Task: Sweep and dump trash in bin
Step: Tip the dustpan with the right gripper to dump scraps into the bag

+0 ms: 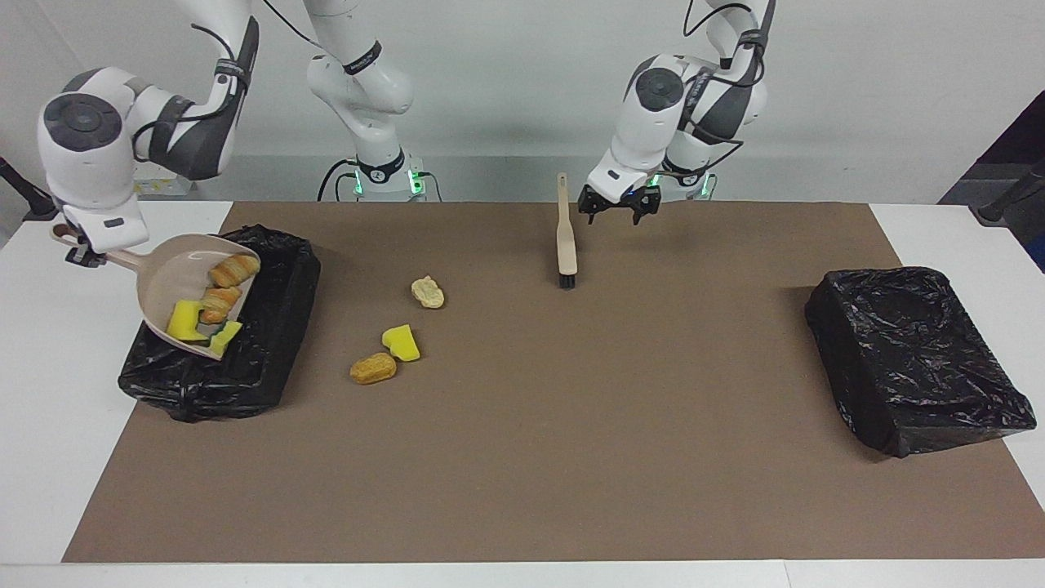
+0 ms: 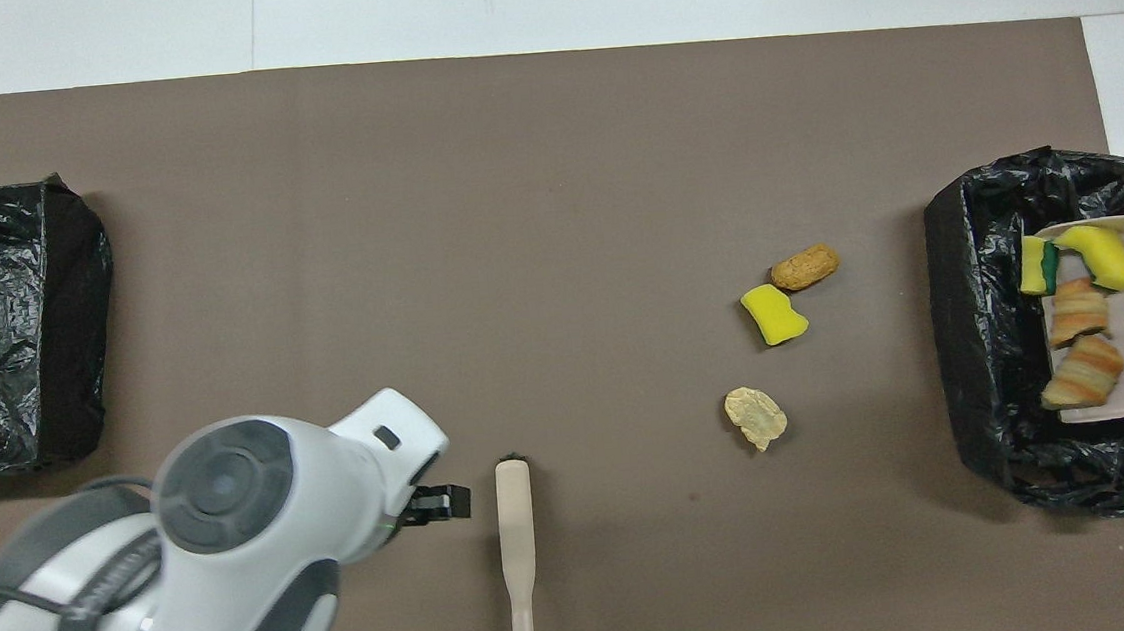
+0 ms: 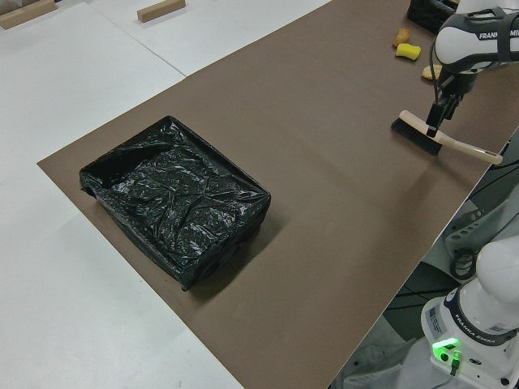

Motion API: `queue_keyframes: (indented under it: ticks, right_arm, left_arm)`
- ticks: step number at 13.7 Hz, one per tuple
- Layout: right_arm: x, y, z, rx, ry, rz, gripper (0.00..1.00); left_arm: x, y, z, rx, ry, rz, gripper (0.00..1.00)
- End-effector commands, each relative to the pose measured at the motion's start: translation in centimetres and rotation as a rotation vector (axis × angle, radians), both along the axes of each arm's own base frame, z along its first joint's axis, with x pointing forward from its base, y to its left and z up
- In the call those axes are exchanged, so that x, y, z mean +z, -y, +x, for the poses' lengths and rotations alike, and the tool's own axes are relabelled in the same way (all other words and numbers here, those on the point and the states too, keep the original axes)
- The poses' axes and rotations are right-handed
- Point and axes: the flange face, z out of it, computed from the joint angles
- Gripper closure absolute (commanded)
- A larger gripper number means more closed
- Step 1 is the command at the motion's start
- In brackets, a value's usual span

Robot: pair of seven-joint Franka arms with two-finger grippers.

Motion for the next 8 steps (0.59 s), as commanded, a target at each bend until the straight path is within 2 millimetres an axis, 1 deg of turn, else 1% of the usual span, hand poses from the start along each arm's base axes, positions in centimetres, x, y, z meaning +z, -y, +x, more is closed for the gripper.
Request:
queue_keyframes:
  ticks: [1,3,4,5,6,7,8]
  right_arm:
    - [2.5,1.4,-1.4,0.004,-0.004,-0.065,1.00]
    - [5.4,2.5,-1.5,0.051,-0.010,-0.075,1.00]
    - [6.5,3.5,-1.9,0.050,-0.026,-0.075,1.00]
    - [7.9,4.0,-2.4,0.045,-0.028,-0.079,1.00]
    - [8.7,4.1,-2.8,0.044,-0.026,-0.081,1.00]
    - [9.5,3.8,-3.1,0.044,-0.009,-0.078,1.00]
    - [9.3,3.6,-3.0,0.040,-0.005,-0.067,1.00]
  left_arm:
    - [6.3,-4.6,3.8,-0.040,0.046,0.022,0.00]
    - [10.4,-8.9,6.2,-0.045,0.092,0.020,0.00]
    - [12.1,-11.2,6.8,-0.058,0.103,0.013,0.00]
    - [14.0,-13.3,7.2,-0.083,0.106,0.009,0.00]
    - [15.5,-14.5,7.3,-0.109,0.108,0.007,0.00]
    - [16.3,-15.5,7.6,-0.117,0.112,0.009,0.00]
    - [16.9,-16.3,8.0,-0.106,0.120,0.007,0.00]
